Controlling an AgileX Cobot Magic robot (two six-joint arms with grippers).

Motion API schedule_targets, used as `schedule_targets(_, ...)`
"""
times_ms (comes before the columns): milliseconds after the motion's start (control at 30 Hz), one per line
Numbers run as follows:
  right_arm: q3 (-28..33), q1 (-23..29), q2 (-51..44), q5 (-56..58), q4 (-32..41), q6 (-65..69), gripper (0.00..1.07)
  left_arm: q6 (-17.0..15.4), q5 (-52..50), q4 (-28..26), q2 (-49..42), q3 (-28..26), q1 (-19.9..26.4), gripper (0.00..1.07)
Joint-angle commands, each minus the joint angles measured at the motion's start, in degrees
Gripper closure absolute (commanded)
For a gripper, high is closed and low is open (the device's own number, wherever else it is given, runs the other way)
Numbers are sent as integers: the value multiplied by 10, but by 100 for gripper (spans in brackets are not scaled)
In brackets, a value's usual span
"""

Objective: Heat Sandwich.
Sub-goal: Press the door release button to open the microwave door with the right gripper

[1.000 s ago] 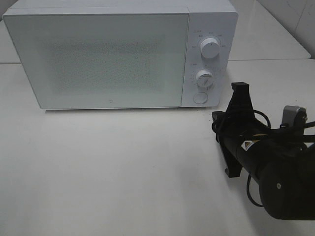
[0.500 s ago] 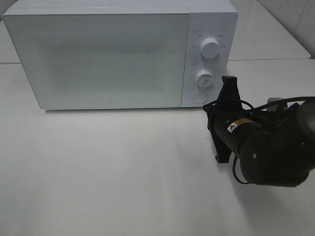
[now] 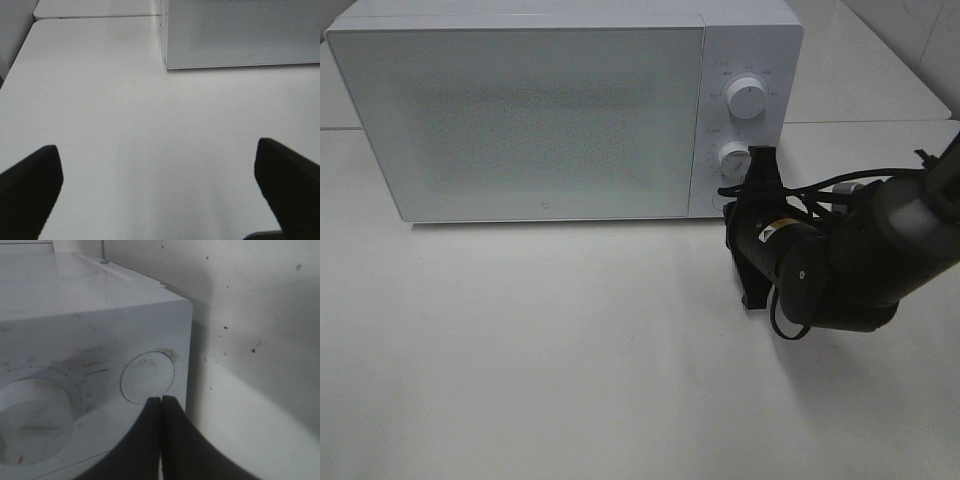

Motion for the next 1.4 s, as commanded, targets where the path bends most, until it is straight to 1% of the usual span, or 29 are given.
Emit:
schedule_targets(33,-19,-7,10,18,-14,-9,107,1,-10,-3,-15,2,1,3)
schedule_targets(267,-38,-22,13,18,-14,-35,107,1,-10,-3,-15,2,1,3)
schedule_targets(400,-54,-41,13,39,-28,-34,107,1,-10,-3,-15,2,1,3)
schedule_targets(733,-78,-44,30,45,-32,-17,107,1,-10,-3,-15,2,1,3)
schedule_targets(833,-78,-44,30,-5,-31,-17,107,1,-10,-3,-15,2,1,3)
schedule_targets(900,-78,-44,30,-16,-31,-17,107,1,-10,-3,-15,2,1,3)
schedule_targets(1133,-83,-44,30,-107,-21,-17,107,1,-10,-3,-15,2,1,3)
schedule_targets(1233,-92,-44,30,-112,-19,-17,107,1,-10,-3,-15,2,1,3)
schedule_targets(1400,-125,-46,50,-125,-10,-26,107,1,-10,-3,-15,2,1,3)
